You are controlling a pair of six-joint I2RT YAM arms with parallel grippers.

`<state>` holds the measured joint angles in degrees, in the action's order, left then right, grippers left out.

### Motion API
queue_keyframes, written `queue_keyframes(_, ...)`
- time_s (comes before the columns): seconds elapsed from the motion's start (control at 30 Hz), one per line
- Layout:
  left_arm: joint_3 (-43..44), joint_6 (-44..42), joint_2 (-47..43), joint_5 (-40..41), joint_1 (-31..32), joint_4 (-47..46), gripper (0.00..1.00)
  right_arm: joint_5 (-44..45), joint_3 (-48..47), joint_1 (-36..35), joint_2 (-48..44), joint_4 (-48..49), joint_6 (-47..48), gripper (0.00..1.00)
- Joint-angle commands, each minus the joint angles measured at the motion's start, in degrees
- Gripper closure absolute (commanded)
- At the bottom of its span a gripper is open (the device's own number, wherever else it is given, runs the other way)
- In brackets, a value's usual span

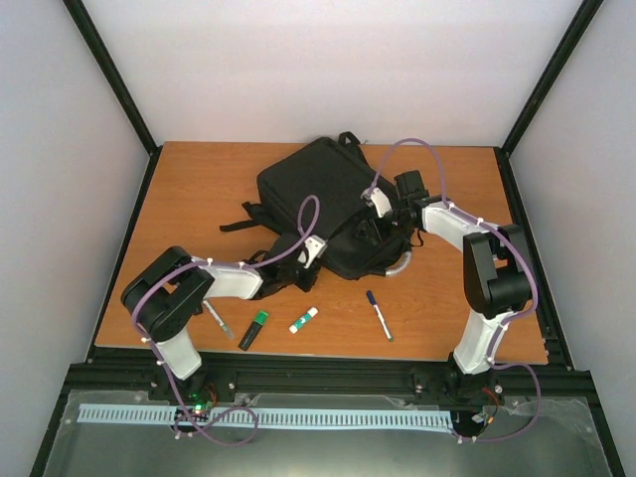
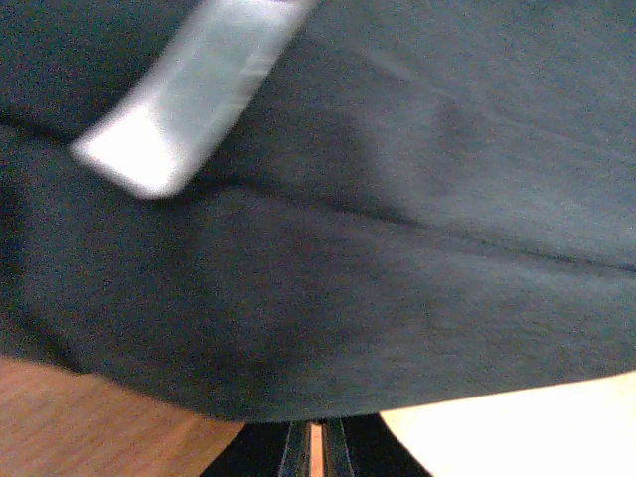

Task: Pack the student bag
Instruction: Zip the student bag at the center of the board.

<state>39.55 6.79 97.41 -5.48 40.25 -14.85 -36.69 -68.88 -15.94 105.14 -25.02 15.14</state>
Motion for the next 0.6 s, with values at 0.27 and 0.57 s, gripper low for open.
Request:
queue_keyframes(0.27,4.9,-3.1,1.3,-0.3,7.5,6.2,0.99,1.9,0.4,-0.2,3.7,-1.3,-1.5,0.45)
queue_keyframes(0.57,8.4,-2.5,3.1,-2.6,9.5,6.8,0.99,1.9,0.3,-0.3,3.8,-1.4,-1.5,0.46)
